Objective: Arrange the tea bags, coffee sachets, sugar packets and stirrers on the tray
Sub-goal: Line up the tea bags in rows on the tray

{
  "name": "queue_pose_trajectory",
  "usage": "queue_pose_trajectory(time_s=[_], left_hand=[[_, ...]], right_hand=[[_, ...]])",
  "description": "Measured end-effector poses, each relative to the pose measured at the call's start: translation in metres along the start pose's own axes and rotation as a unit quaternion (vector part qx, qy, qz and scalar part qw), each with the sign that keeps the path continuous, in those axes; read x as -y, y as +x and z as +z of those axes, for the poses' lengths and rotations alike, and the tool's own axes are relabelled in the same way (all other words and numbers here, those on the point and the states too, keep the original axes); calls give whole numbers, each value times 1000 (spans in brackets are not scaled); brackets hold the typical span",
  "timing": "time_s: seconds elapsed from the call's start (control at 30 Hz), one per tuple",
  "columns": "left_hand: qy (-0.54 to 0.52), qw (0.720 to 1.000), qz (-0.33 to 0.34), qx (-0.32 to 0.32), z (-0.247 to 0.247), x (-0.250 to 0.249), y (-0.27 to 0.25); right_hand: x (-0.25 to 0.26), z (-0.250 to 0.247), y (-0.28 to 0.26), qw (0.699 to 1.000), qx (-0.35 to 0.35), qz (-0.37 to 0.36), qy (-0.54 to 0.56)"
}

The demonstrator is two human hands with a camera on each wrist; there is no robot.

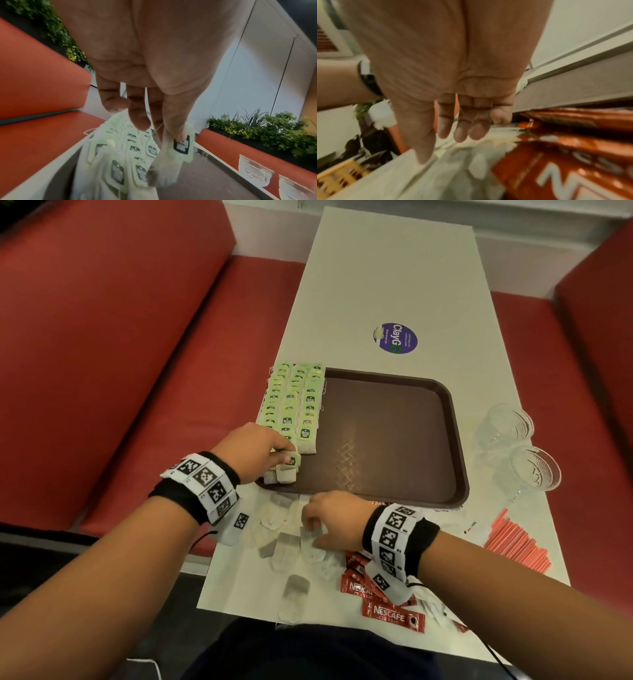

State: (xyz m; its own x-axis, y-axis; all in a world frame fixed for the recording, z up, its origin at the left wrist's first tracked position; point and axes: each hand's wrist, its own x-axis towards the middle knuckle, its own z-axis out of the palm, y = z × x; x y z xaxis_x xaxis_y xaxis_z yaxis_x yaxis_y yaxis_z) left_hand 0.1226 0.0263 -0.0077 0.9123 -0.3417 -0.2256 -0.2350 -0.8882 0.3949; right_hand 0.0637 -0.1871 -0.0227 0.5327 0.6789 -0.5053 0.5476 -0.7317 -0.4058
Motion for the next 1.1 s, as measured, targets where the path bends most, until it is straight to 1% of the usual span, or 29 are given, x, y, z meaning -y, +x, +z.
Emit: queue_pose_trajectory(time_s=[0.07, 0.13, 0.23, 0.4, 0.47, 0.57, 0.63, 0.67, 0.83, 0.93, 1.03, 1.1], left_hand=[[-36, 999, 2, 21, -2, -5, 12], [-75, 996, 0, 43, -2, -9, 26], [-79, 995, -20, 66, 2, -8, 49], [-44, 997, -64, 21, 9, -9, 75], [-35, 996, -83, 18, 10, -8, 80], [14, 995, -101, 0, 12, -10, 84], [49, 994, -96, -25, 16, -17, 84], [64, 993, -96, -26, 18, -23, 83], [139, 985, -93, 36, 31, -38, 84], [108, 990, -84, 34, 28, -38, 80], [38, 998, -39, 18, 18, -39, 64], [26, 999, -5, 35, 8, -39, 48]], right_hand=[[0, 7, 3, 999, 22, -6, -39], [-1, 12, 5, 998, 14, -7, -57], [-2, 14, 8, 997, 3, -13, -76], [-1, 16, 6, 996, -6, -15, -93], [-2, 16, 6, 995, -12, -16, -94], [-1, 17, 5, 995, -13, -22, -94], [1, 17, 6, 995, -14, -23, -99], [1, 16, 7, 995, -14, -22, -99], [-2, 14, 11, 998, -2, -12, -64], [-5, 16, 15, 998, 19, -15, -58], [-6, 17, 18, 997, 23, -20, -64], [-7, 17, 19, 998, 25, -16, -61]])
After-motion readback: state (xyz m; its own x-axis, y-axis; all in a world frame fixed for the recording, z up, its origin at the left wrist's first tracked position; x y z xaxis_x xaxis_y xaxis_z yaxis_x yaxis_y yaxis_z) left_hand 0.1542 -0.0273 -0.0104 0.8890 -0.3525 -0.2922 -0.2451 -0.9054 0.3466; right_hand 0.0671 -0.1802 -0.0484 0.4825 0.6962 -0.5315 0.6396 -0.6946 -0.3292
